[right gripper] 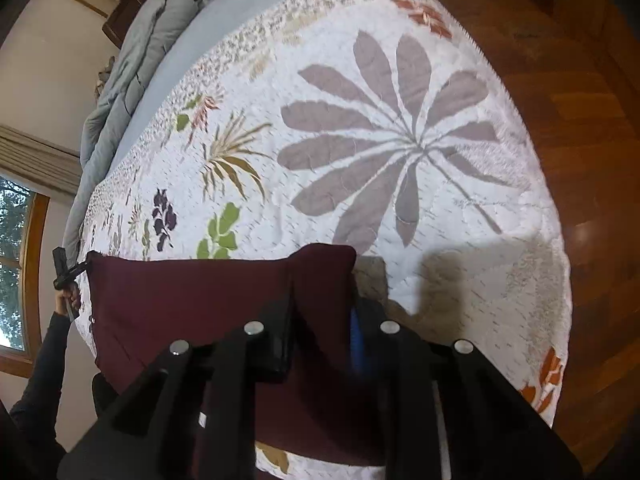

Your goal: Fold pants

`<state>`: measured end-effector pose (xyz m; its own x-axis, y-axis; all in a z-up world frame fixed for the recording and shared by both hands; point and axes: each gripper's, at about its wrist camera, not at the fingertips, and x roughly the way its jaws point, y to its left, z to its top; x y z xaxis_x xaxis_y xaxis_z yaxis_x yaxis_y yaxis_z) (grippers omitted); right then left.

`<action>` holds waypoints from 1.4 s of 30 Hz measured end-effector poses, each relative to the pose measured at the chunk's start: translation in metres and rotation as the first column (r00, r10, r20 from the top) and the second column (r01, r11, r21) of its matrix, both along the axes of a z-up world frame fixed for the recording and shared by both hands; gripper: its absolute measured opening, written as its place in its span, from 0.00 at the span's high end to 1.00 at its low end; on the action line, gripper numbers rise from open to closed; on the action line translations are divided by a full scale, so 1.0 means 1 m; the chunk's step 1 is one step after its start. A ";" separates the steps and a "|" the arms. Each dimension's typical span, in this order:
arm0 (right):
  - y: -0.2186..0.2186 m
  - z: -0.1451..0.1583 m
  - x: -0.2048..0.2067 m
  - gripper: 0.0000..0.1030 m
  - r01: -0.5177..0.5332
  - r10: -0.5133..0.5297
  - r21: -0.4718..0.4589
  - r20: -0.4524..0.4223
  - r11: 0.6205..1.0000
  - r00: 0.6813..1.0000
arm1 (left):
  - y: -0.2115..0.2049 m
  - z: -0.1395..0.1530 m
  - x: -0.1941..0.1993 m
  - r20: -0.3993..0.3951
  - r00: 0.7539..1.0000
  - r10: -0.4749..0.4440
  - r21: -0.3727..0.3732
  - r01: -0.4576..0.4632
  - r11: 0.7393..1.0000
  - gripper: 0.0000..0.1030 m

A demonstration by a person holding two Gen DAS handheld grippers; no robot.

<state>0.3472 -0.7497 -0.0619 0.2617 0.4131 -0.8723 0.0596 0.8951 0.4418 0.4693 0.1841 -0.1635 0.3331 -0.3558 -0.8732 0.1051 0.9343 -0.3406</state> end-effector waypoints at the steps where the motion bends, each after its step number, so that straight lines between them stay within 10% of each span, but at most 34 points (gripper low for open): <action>1: 0.000 0.007 -0.003 0.80 0.007 -0.007 -0.001 0.020 1.000 1.000 | -0.001 0.007 -0.004 0.021 1.000 0.002 0.009 -0.002 1.000 0.81; 18: 0.012 0.100 -0.142 0.75 0.146 -0.087 -0.152 0.341 0.977 0.936 | 0.024 0.125 -0.164 0.266 0.962 0.067 -0.166 -0.023 0.986 0.84; 24: 0.022 0.088 -0.233 0.74 0.241 -0.136 -0.206 0.424 0.949 0.895 | 0.037 0.099 -0.250 0.229 0.971 0.064 -0.184 -0.021 0.983 0.84; 30: 0.034 0.038 -0.288 0.63 0.293 -0.199 -0.250 0.339 0.923 0.919 | 0.034 0.034 -0.295 0.067 0.997 0.036 -0.068 -0.032 0.997 0.73; 34: 0.023 0.017 -0.322 0.43 0.395 -0.351 -0.143 0.258 0.908 0.900 | 0.045 0.028 -0.320 0.038 0.992 0.120 -0.024 -0.119 0.993 0.43; 39: 0.021 0.015 -0.353 0.38 0.497 -0.498 0.055 0.193 0.866 0.846 | 0.043 0.046 -0.344 0.073 0.983 0.167 0.096 -0.174 0.980 0.39; 42: 0.029 0.015 -0.358 0.37 0.509 -0.552 0.247 0.158 0.825 0.819 | 0.051 0.064 -0.359 0.109 0.963 0.248 0.044 -0.254 0.966 0.38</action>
<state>-0.0106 -0.7204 -0.0471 0.6571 0.3025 -0.6904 0.3861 0.6516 0.6529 0.1107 0.2356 -0.0998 0.4938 -0.1999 -0.8463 -0.1037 0.9527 -0.2855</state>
